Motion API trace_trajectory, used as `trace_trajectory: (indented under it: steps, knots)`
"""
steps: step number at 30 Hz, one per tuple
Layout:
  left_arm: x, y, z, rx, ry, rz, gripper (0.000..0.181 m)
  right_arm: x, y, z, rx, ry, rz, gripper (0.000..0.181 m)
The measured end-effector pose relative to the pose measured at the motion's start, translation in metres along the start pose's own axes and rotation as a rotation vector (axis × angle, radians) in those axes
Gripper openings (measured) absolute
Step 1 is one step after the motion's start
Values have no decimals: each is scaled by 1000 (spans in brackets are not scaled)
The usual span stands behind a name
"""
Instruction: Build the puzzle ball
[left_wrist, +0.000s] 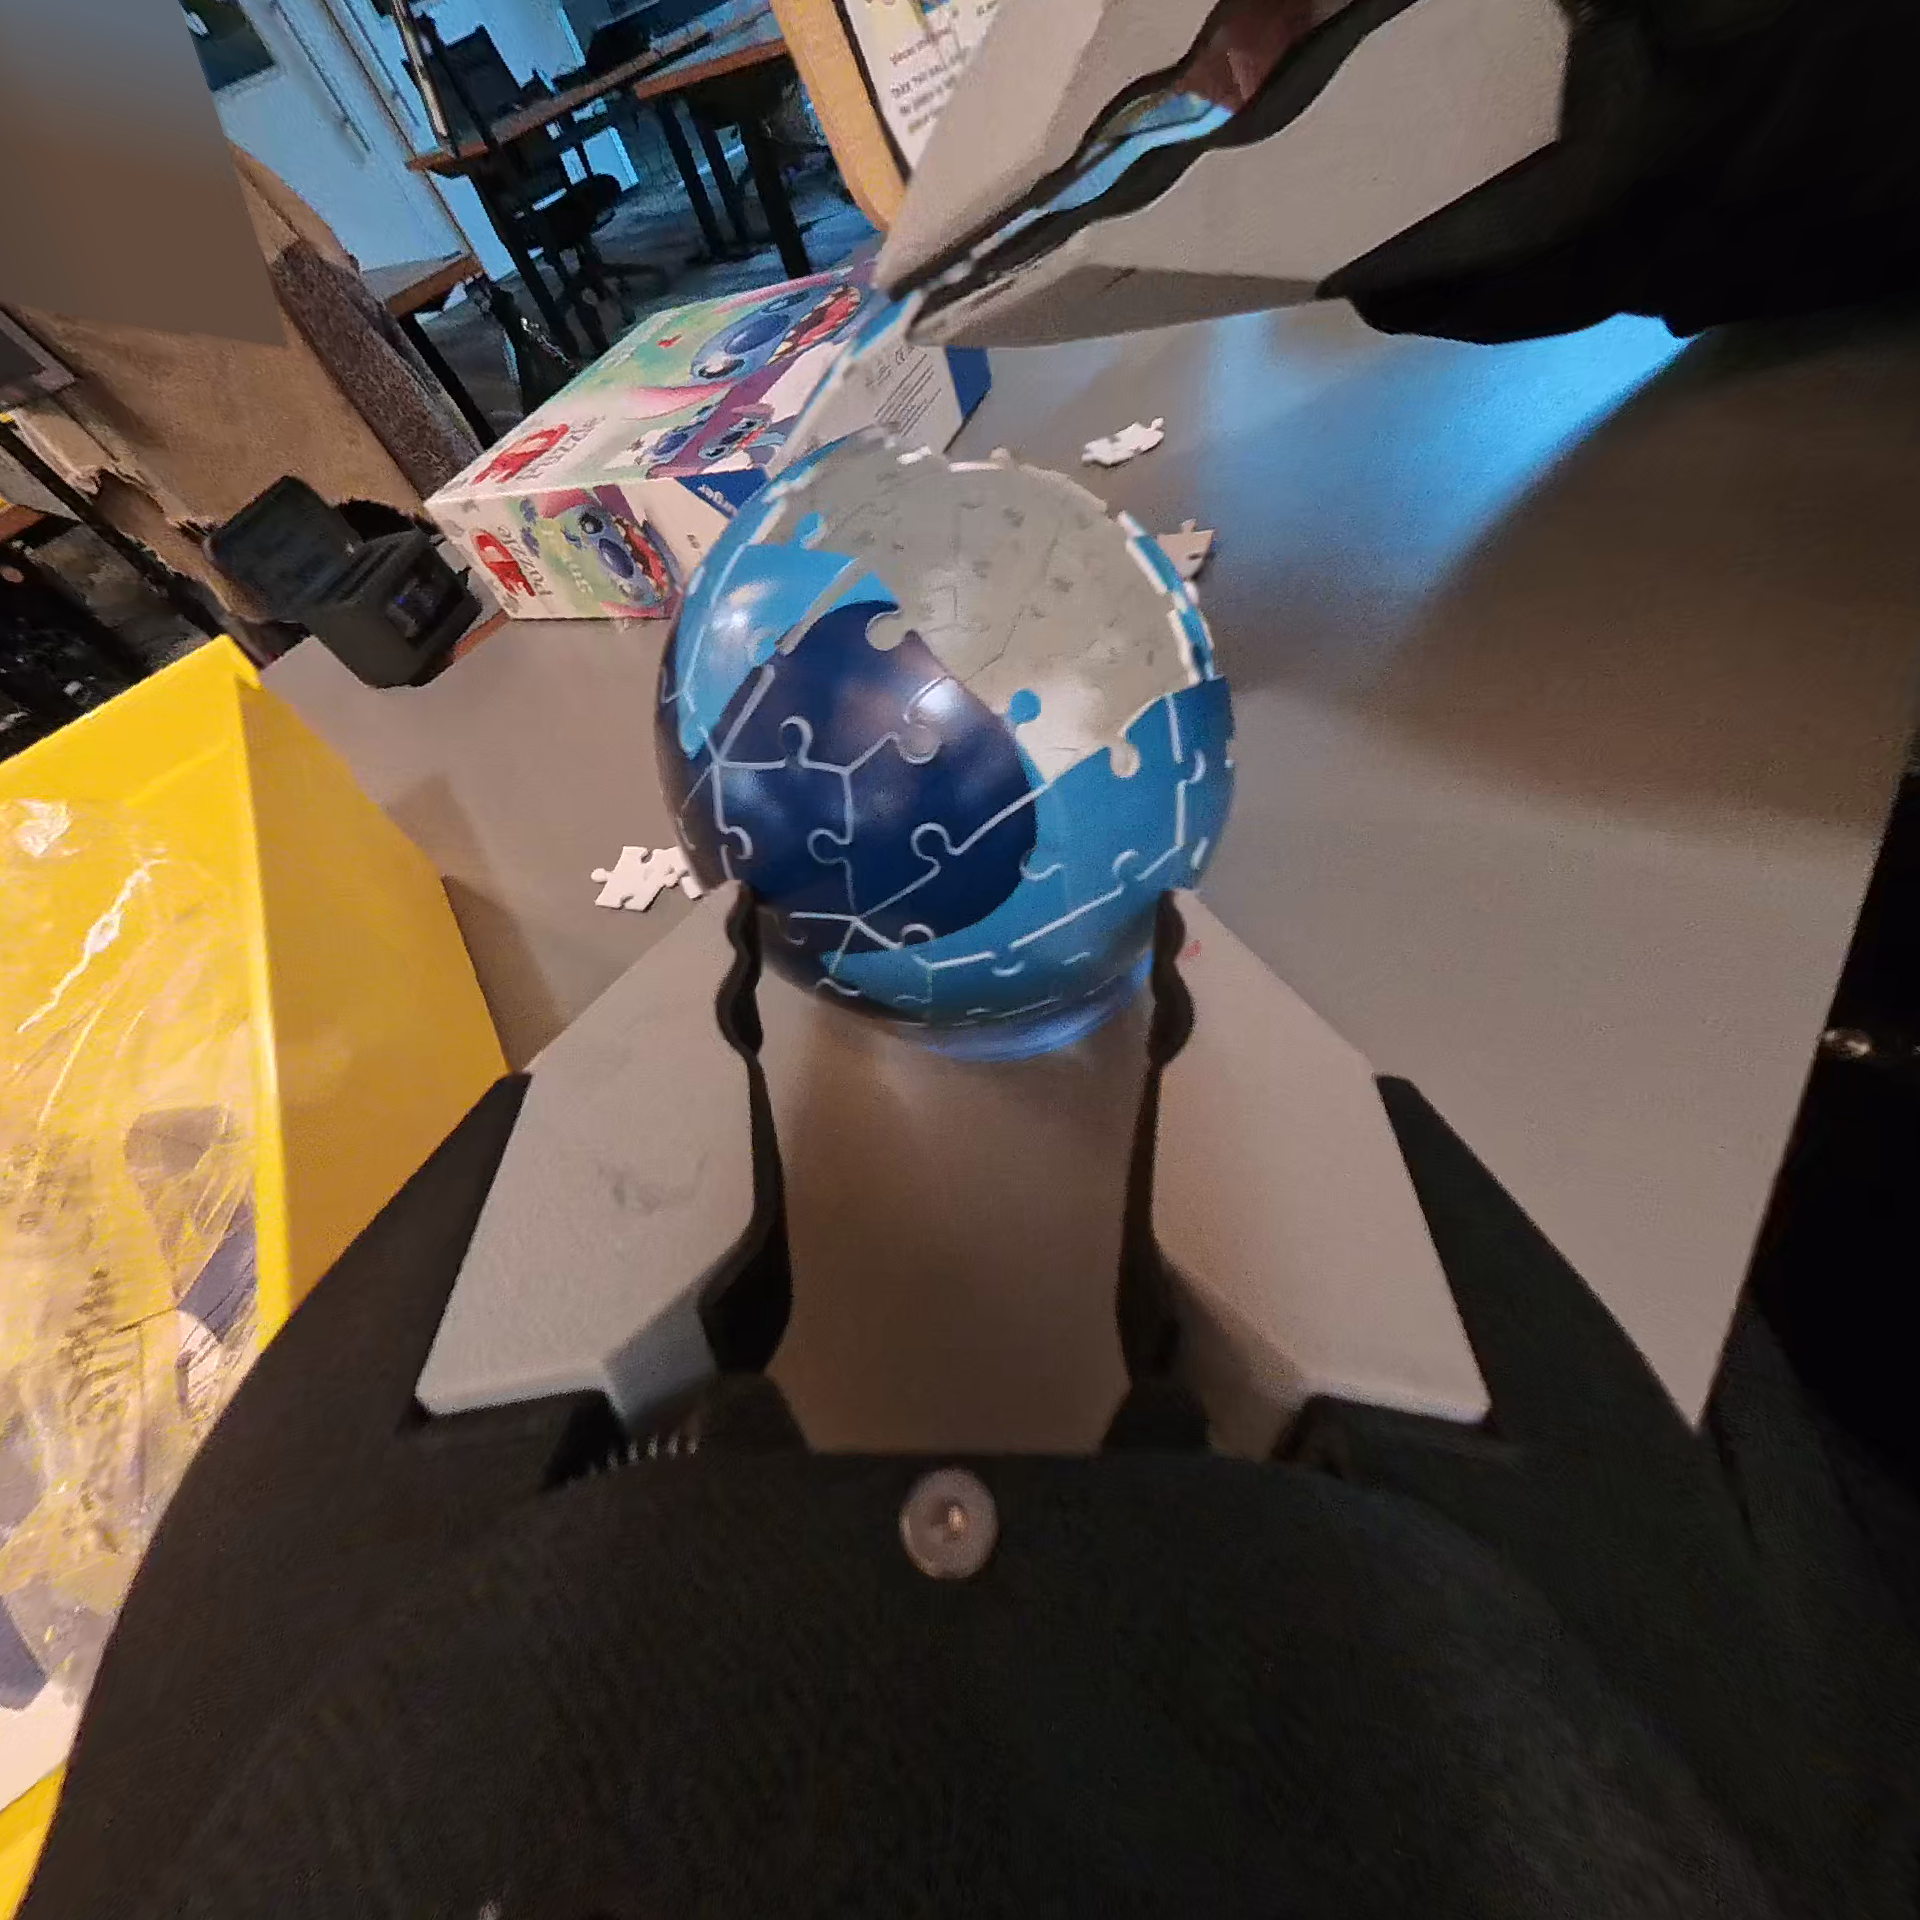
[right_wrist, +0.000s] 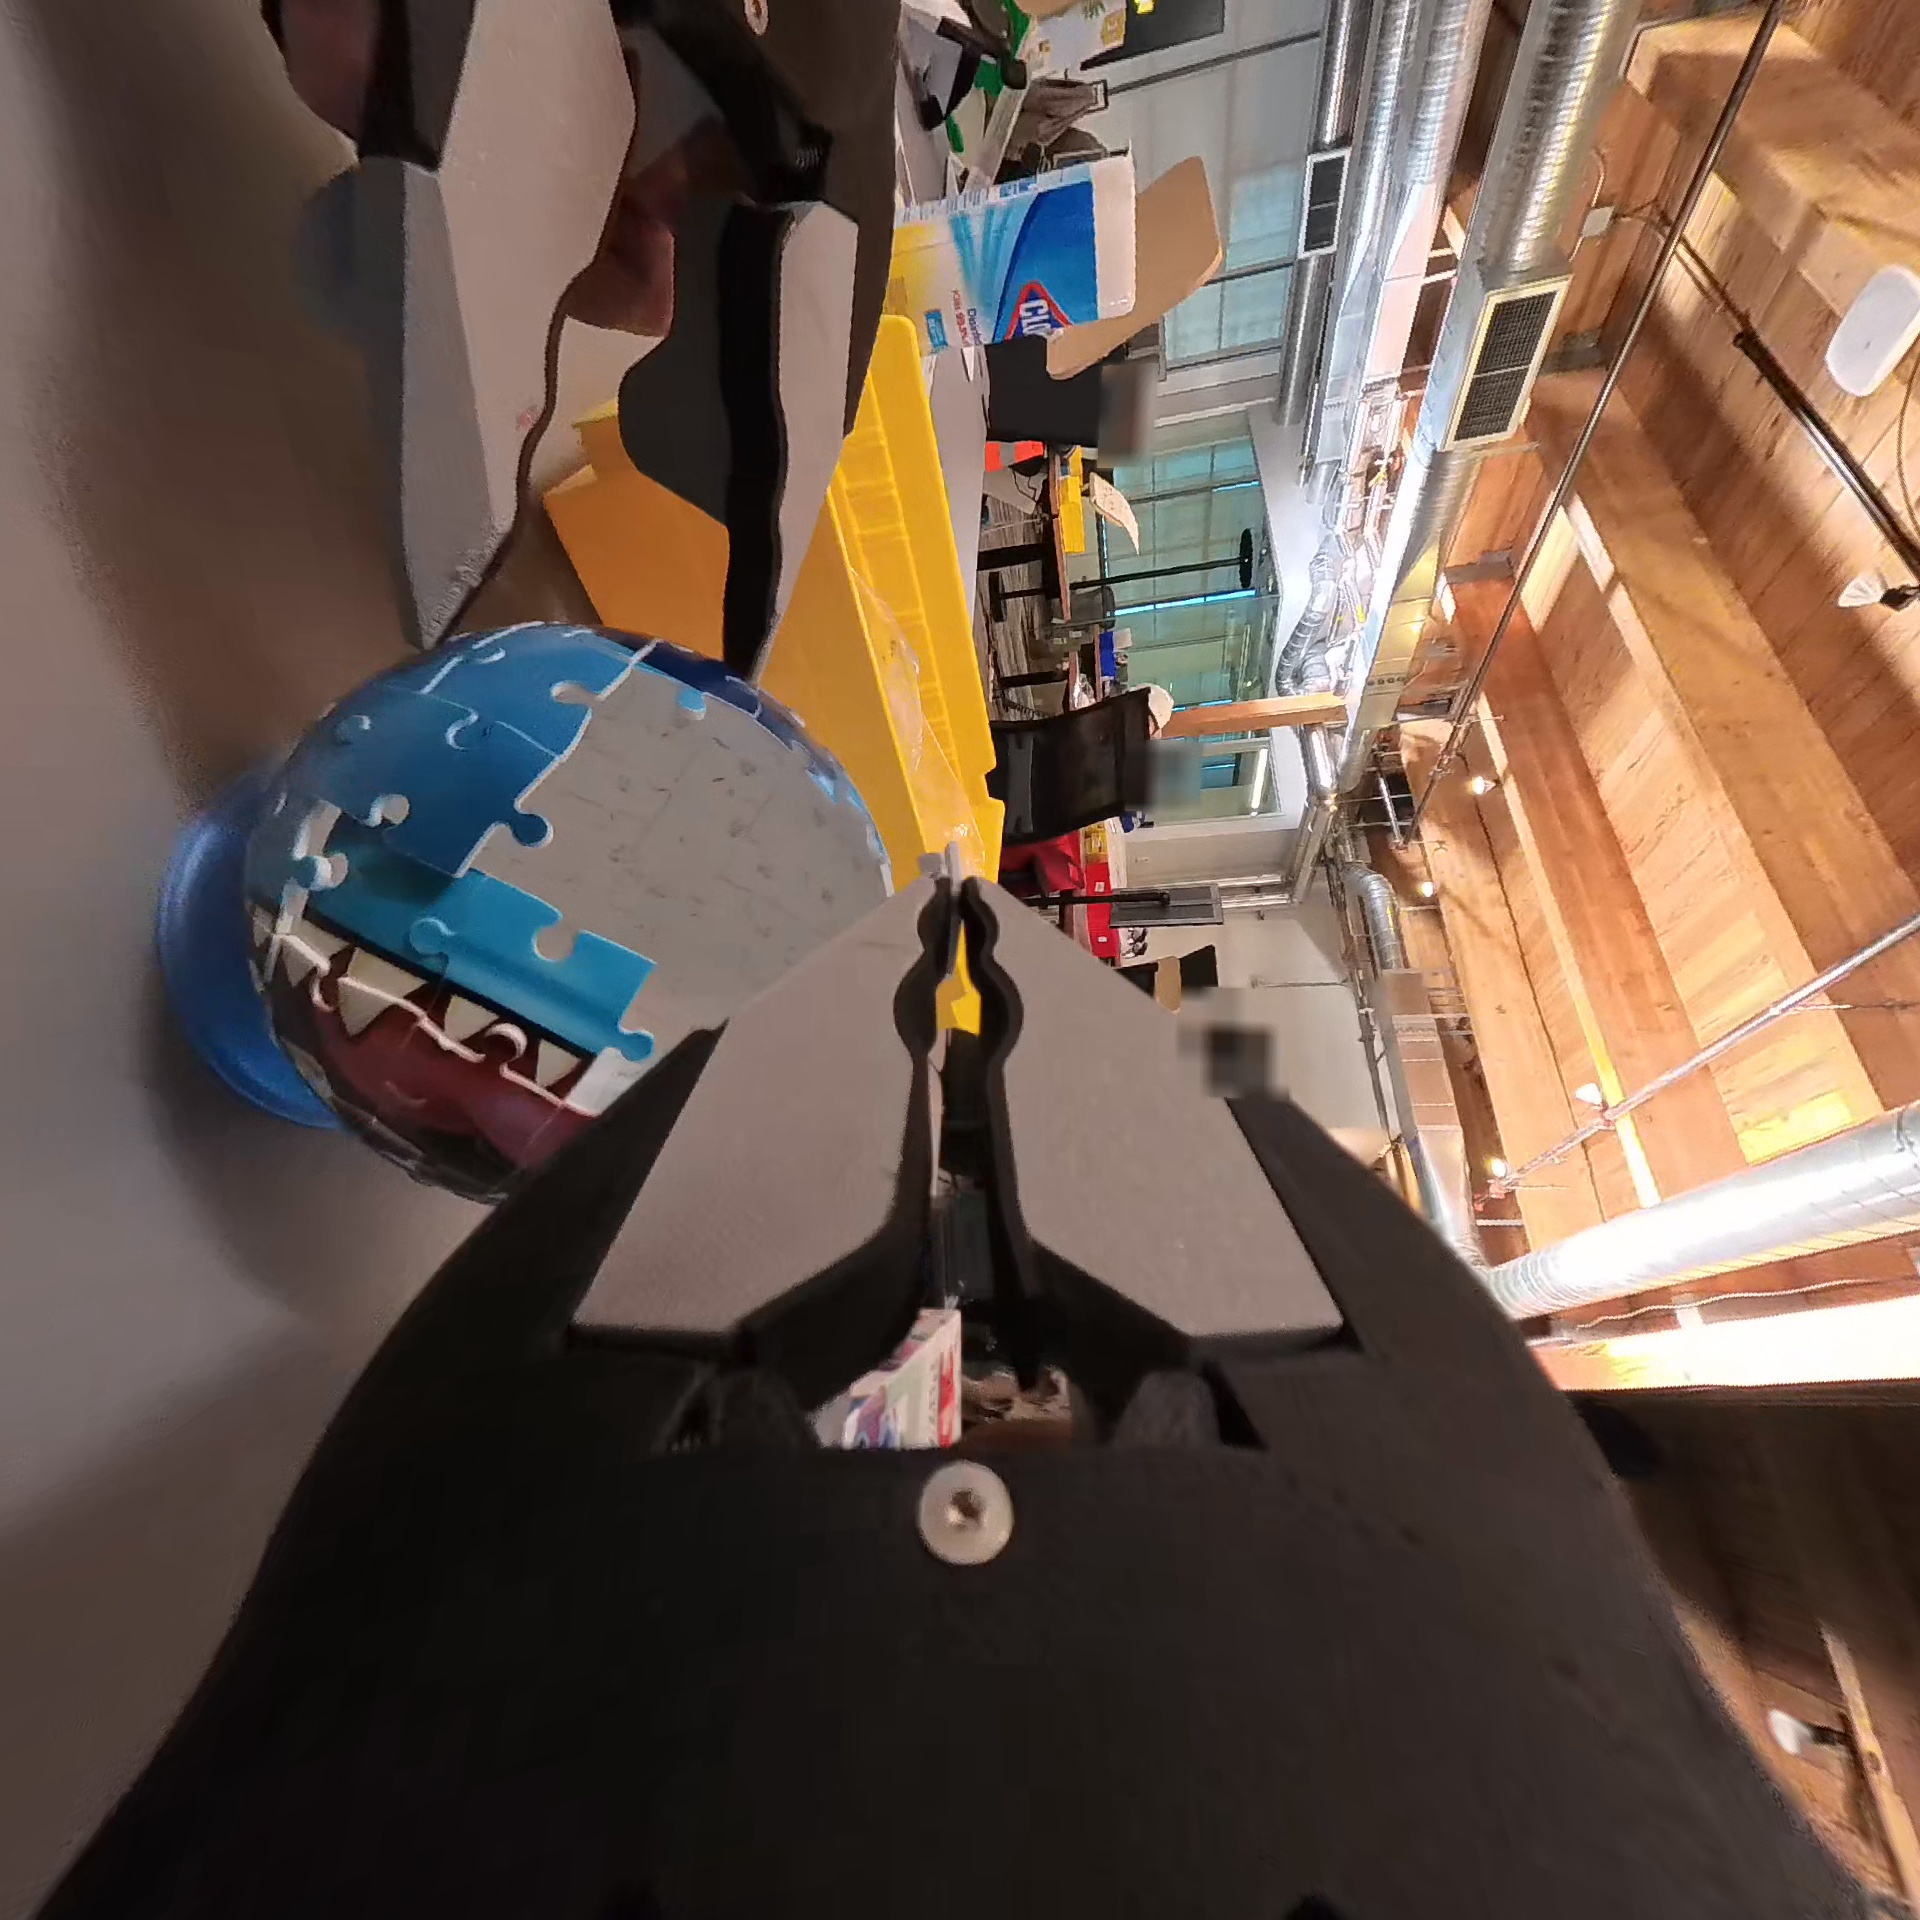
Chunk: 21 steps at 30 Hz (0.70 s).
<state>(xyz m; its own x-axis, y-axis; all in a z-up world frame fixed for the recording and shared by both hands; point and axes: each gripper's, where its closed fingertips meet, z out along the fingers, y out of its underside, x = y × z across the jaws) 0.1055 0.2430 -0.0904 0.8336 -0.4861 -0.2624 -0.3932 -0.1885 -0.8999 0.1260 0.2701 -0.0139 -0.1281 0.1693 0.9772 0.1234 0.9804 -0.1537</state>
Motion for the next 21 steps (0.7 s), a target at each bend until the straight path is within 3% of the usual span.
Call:
trace_trajectory:
  steps: [10,16,21]
  knots:
    - [33,-18,-1,35,-43,-98,75,-6,5,-11,-74,31,-151,0]
    - [47,-24,-6,31,-28,-60,72,-9,7,-13,-91,83,-227,0]
    - [37,-28,-9,47,-35,-57,73,-11,1,-11,-76,82,-227,0]
